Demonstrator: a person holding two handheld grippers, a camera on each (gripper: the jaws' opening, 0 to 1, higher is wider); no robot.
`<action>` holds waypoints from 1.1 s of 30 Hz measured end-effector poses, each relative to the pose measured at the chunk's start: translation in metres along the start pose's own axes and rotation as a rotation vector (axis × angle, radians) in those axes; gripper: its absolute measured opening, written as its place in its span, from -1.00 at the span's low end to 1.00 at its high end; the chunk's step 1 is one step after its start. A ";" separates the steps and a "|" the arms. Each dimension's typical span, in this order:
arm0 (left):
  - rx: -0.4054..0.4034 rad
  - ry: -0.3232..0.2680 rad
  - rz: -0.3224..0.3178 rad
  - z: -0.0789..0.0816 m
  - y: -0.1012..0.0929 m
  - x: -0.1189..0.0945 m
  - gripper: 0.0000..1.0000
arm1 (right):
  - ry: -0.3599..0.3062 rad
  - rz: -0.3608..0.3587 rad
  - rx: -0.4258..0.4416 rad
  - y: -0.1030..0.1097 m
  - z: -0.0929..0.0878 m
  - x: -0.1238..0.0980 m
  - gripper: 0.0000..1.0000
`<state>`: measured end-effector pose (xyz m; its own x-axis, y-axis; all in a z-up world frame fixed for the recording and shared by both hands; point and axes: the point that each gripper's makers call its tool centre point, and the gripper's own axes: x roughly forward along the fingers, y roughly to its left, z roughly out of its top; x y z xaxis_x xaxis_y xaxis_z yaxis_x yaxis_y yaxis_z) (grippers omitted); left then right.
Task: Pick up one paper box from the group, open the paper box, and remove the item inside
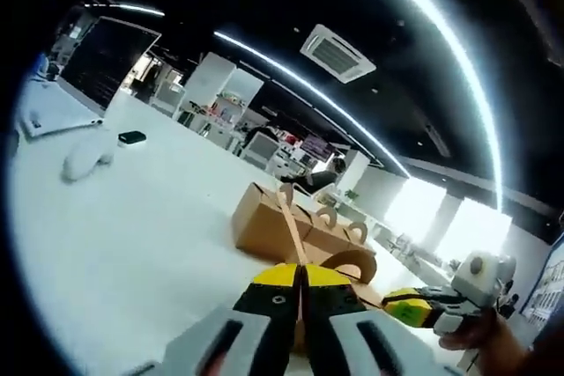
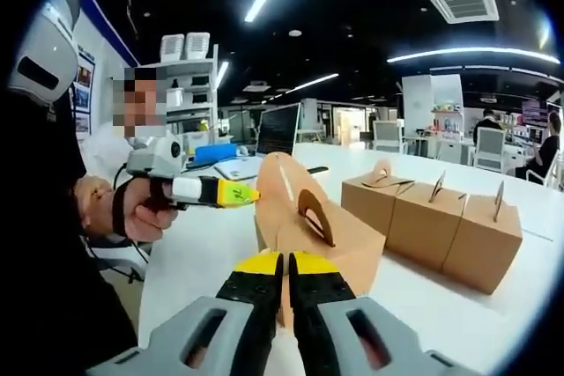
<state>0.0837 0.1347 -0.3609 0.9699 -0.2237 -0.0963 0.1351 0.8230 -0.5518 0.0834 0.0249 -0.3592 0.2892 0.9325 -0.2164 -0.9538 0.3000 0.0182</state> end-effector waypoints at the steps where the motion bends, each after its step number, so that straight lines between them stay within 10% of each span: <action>1: -0.006 0.001 0.000 0.000 0.000 0.000 -0.93 | 0.000 0.001 -0.001 0.000 0.000 0.000 -0.90; 33: -0.091 0.019 0.008 -0.006 0.006 0.000 -0.93 | 0.065 0.027 -0.034 0.001 0.004 0.022 -0.80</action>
<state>0.0837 0.1370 -0.3691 0.9667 -0.2281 -0.1165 0.1075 0.7741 -0.6239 0.0894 0.0468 -0.3598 0.2582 0.9247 -0.2797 -0.9637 0.2668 -0.0075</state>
